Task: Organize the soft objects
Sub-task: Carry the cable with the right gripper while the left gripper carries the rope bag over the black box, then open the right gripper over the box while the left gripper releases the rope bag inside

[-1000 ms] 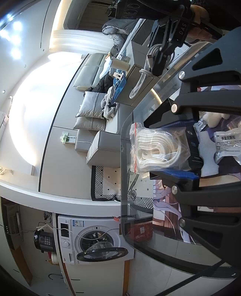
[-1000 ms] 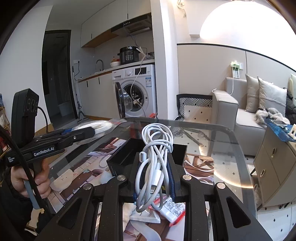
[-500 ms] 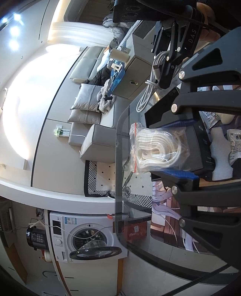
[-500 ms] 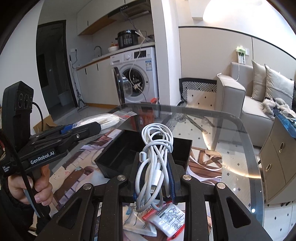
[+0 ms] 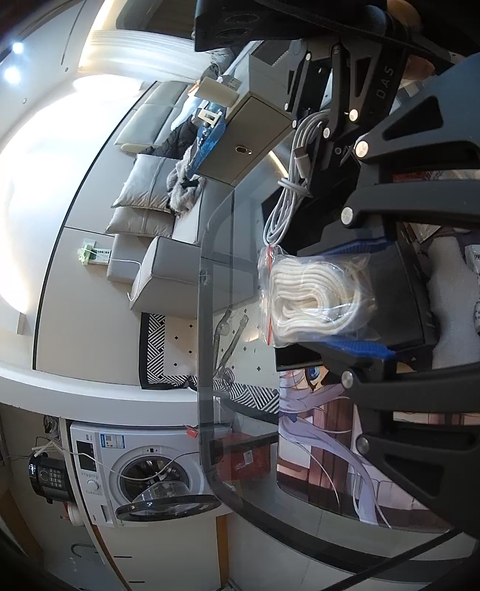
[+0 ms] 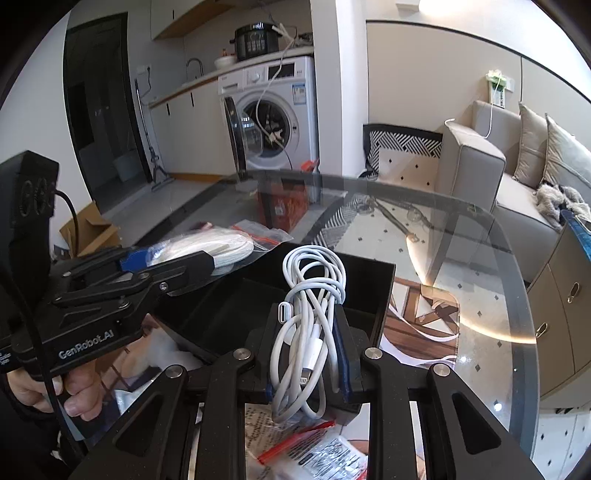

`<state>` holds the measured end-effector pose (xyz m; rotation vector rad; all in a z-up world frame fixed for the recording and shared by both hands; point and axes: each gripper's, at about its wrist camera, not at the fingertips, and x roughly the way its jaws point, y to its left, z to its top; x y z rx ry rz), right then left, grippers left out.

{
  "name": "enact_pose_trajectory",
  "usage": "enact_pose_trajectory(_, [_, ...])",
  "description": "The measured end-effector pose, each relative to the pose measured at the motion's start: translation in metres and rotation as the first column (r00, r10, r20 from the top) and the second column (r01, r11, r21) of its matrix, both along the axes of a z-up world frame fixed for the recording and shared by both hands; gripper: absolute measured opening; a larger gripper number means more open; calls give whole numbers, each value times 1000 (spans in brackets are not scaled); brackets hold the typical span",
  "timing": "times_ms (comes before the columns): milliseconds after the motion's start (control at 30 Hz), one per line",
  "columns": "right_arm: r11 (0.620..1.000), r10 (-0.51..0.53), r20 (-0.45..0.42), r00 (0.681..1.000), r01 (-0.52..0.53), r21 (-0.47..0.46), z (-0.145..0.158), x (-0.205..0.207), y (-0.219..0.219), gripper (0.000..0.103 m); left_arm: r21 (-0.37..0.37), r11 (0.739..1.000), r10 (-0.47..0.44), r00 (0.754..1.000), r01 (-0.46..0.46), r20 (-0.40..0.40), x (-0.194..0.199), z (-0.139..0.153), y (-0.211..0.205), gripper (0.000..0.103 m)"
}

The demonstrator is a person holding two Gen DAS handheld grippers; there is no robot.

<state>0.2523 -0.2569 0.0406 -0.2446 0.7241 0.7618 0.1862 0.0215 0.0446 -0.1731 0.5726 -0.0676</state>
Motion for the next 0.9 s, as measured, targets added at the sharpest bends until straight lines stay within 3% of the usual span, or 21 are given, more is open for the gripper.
enact_pose_trajectory(367, [999, 34, -42, 999, -36, -40, -18, 22, 10, 24, 29, 999, -26, 999, 27, -35, 9, -10, -10, 36])
enact_pose_trajectory(900, [998, 56, -103, 993, -59, -28, -22, 2, 15, 24, 43, 998, -41, 997, 43, -64, 5, -16, -8, 36])
